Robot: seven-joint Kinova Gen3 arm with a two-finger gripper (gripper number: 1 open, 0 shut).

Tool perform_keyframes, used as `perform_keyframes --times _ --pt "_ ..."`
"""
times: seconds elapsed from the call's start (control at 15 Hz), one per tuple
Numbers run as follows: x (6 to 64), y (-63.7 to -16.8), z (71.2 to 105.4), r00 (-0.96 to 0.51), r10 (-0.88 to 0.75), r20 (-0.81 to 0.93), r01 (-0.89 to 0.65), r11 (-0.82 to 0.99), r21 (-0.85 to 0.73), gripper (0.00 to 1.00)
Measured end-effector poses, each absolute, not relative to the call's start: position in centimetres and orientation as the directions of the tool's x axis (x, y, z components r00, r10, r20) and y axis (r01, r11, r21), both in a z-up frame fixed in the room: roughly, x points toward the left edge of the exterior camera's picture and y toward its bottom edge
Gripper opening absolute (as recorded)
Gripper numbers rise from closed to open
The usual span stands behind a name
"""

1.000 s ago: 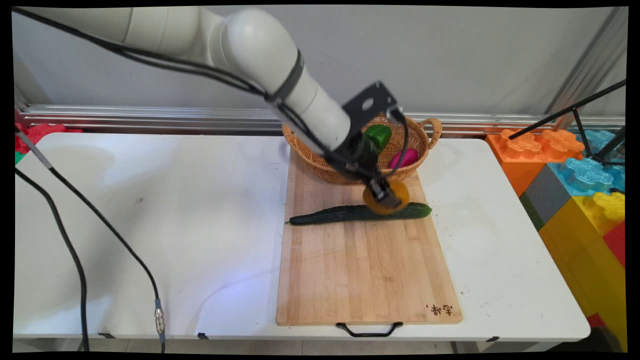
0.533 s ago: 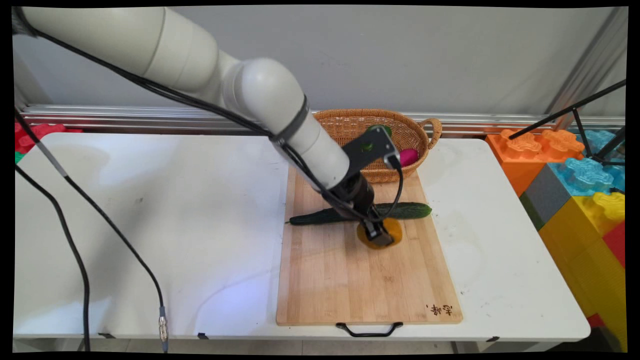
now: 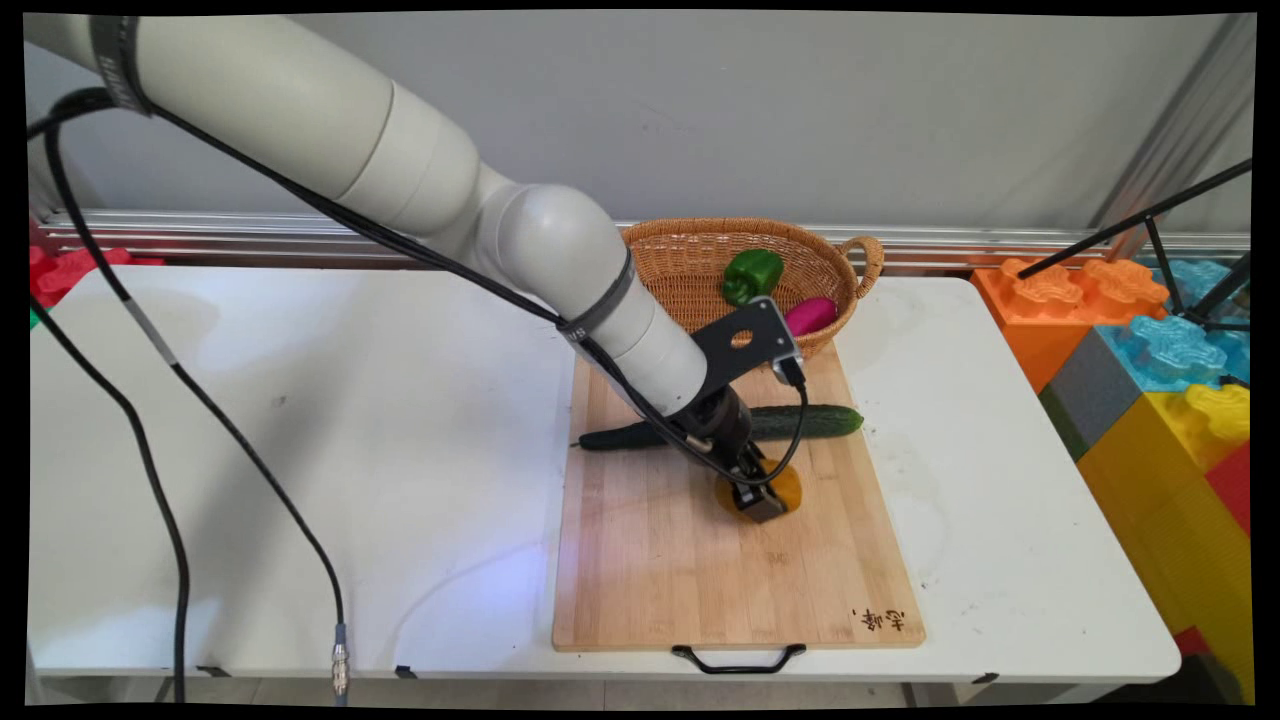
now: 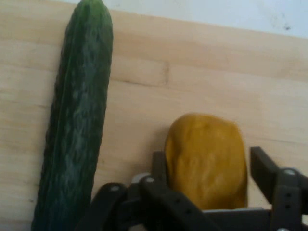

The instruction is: Place the picked object on the cutting board

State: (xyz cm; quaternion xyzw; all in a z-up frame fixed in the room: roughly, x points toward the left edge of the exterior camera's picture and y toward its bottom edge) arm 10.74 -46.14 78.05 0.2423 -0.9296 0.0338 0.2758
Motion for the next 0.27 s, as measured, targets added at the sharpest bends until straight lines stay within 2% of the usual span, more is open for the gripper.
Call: perform_keyframes --times 0.07,0.27 --pt "10.67 -46.11 77.84 -0.734 -0.426 0.529 -0.464 0.883 0.067 1.0" --pt "10.42 -46.28 77.93 -0.737 -0.414 0.534 -0.456 0.888 0.059 1.0"
